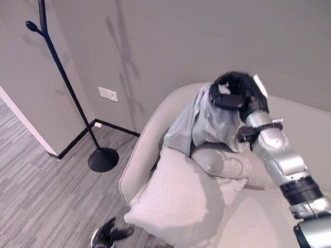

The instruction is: Hang the clothes on the sofa on the clothes rack.

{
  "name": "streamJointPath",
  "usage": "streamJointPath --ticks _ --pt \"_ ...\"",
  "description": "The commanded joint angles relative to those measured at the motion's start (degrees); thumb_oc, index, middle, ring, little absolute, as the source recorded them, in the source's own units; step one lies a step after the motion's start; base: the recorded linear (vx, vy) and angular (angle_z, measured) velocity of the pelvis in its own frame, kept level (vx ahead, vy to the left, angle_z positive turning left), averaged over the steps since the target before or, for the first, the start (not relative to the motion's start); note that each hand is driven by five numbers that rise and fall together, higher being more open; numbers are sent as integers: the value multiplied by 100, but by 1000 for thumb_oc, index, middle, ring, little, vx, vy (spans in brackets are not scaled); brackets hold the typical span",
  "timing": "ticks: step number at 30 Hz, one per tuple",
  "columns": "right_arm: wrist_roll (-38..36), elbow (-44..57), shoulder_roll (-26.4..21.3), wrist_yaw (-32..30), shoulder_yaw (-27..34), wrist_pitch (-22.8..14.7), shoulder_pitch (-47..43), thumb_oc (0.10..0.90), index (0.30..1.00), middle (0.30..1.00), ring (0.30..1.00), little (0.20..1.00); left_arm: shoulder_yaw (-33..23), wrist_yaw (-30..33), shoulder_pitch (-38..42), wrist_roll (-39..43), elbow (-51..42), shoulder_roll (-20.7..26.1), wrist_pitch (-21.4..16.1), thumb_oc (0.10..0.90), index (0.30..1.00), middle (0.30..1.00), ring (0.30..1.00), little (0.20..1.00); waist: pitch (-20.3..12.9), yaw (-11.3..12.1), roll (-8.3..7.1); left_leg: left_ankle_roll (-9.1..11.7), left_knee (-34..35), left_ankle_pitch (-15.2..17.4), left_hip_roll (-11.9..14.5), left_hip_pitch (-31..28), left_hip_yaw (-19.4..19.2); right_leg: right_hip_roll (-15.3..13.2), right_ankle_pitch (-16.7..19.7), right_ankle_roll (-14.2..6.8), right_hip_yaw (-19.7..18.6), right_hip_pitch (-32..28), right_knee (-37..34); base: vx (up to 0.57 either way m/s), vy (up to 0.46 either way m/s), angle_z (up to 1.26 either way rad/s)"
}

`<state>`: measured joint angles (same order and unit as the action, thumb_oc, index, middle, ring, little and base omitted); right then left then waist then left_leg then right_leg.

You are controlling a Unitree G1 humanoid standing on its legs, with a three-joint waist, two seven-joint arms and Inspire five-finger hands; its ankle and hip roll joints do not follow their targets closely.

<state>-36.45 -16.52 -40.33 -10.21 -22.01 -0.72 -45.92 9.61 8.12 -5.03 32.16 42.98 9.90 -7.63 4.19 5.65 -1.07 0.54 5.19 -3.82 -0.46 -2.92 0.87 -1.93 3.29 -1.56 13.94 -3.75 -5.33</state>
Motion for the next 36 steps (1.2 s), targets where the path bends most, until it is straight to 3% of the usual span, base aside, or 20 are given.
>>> streamJointPath --ticks 1,6,11,18,22,26,28,36 --pt "-129 458 -201 -405 122 -1184 -1558 400 300 300 300 300 362 211 508 -121 -394 407 -610 800 900 900 900 900 -478 85 -337 141 -19 549 124 -103 -354 -362 -311 -397 -100 -211 33 0 0 0" --pt "-75 -35 15 -678 -64 -1214 -2710 400 300 300 300 300 298 658 680 -1070 -2010 928 -815 800 900 900 900 900 -550 82 -332 129 -19 586 120 -123 -370 -350 -311 -392 -154 -216 33 -2 -5 -2" --pt "-183 -58 132 -781 -114 -1379 -3042 400 300 300 300 300 20 1456 1026 -2317 -2528 1265 -940 800 900 900 900 900 -613 51 -344 141 -19 624 121 -156 -386 -338 -323 -386 -183 -227 33 0 0 0" --pt "-354 217 198 -786 -137 -1567 -3076 400 300 300 300 300 -342 2281 1397 -3429 -3097 1657 -882 800 900 900 900 900 -675 33 -363 149 -19 650 124 -188 -408 -322 -332 -386 -221 -244 33 0 0 0" --pt "-434 497 319 -716 -173 -1599 -2912 400 300 300 300 300 -392 2386 1539 -3452 -3588 1570 -934 800 900 900 900 900 -692 16 -379 145 -19 661 127 -208 -411 -320 -333 -377 -238 -258 33 0 0 0" --pt "-646 520 507 -638 -349 -1645 -2970 400 300 300 300 300 -31 2382 1931 -3272 -3582 1346 -1021 800 900 900 900 900 -701 -26 -405 145 -19 652 129 -227 -425 -316 -323 -373 -263 -264 33 0 0 0" --pt "-784 464 813 -669 -557 -1668 -3252 400 300 300 300 300 629 2141 2462 -2850 -3264 1022 -1053 800 900 900 900 900 -730 -135 -419 143 -19 647 133 -228 -452 -312 -307 -366 -295 -240 33 -8 -5 -4" --pt "-876 263 1388 -815 -810 -1721 -3732 400 300 300 300 300 1718 1199 3262 -945 -2451 124 -1162 800 900 900 900 900 -724 -360 -423 129 -19 636 134 -218 -502 -310 -254 -356 -366 -192 33 -5 -7 -6"
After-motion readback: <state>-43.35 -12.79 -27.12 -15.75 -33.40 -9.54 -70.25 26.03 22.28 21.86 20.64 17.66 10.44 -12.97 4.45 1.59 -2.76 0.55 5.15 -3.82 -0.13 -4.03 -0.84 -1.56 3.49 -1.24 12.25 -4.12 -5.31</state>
